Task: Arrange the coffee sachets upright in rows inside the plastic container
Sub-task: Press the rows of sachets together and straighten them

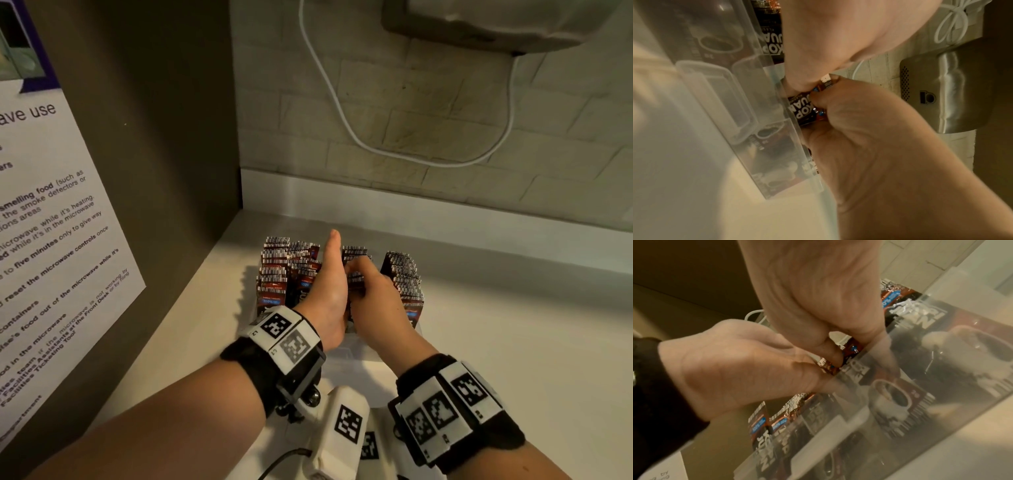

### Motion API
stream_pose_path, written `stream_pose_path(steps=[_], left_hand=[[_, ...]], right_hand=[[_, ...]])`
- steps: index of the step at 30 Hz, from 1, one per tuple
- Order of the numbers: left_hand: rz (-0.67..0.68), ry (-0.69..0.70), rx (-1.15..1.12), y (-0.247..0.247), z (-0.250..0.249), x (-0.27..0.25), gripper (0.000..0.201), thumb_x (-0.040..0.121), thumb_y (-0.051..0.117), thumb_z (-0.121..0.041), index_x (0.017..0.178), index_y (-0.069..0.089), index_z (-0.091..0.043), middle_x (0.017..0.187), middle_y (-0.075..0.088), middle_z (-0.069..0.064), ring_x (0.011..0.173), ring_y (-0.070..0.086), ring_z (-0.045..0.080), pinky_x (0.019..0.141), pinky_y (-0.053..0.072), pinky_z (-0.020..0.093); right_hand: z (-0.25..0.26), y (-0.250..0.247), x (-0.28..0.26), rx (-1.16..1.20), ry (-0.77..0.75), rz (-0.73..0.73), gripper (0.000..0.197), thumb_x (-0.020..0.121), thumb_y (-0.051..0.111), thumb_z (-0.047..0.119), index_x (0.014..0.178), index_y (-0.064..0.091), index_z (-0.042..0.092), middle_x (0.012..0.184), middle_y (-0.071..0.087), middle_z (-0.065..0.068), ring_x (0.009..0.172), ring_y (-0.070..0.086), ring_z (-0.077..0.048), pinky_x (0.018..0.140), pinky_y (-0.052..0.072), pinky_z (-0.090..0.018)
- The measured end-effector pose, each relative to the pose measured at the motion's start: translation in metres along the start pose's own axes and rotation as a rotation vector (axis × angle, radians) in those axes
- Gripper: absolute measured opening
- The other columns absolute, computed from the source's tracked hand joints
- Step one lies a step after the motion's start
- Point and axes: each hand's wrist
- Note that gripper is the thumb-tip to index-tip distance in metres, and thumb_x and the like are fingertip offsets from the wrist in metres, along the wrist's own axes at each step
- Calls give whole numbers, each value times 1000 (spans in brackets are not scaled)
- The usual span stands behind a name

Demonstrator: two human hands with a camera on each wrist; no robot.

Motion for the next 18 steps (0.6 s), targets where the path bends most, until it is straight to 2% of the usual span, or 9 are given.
stream_pose_path(steps=[2,3,4,5,6,8,10,14,18], left_hand=[[22,8,-5,2,1,0,62,86,30,-76,124,53,-32,115,57,1,120,51,21,109,36,49],[12,20,-9,2,1,1,70,87,31,-75,139,43,-31,124,56,1,121,51,19,108,37,46],[1,38,-5,3,1,1,71,88,31,-74,144,38,-30,123,57,-2,115,53,14,104,40,41],[-8,54,10,3,1,0,70,90,32,-72,144,37,-28,117,59,-6,107,56,10,97,42,36],[-4,51,25,4,1,-1,69,90,31,-70,145,36,-28,121,58,-9,110,55,10,96,42,34],[13,27,49,4,0,-2,74,90,29,-72,151,26,-30,151,38,-4,136,39,18,105,34,39],[32,11,71,4,0,-1,75,90,27,-73,152,22,-31,157,28,0,142,31,21,107,32,42],[49,14,91,4,2,3,75,89,26,-73,151,25,-32,154,34,2,138,37,22,111,32,46],[49,26,94,2,5,8,73,89,24,-74,151,22,-36,157,28,0,141,32,22,114,29,51]], right_hand=[[-1,0,-1,41,16,15,49,83,46,-7,100,43,39,99,61,-17,81,60,-29,64,44,-30],[-1,-1,-2,59,19,12,54,81,48,-8,105,40,40,102,61,-15,83,61,-28,65,46,-30],[-1,-2,-4,80,14,5,61,80,51,-10,113,37,39,106,61,-12,86,62,-24,67,46,-29],[0,-4,-6,94,5,1,69,79,54,-10,123,33,38,109,60,-8,90,62,-21,70,46,-28],[2,-5,-6,93,0,5,78,79,55,-10,133,26,37,112,59,-4,92,61,-19,72,46,-27],[4,-6,-5,62,18,33,94,80,56,-9,146,7,37,111,55,-1,92,59,-17,75,44,-27],[6,-5,-2,34,39,47,101,82,56,-7,149,-6,36,107,58,-3,86,60,-16,76,47,-28],[4,-5,4,5,37,-12,99,84,55,-4,149,-8,35,71,59,-3,58,56,-12,55,41,-22],[0,-3,4,9,57,-53,96,84,56,-1,150,-7,30,64,57,1,55,54,-11,51,37,-22]])
Point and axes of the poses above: each hand's wrist, its own x-axis towards the middle knuckle, its own y-axis out of the palm, z = x × y
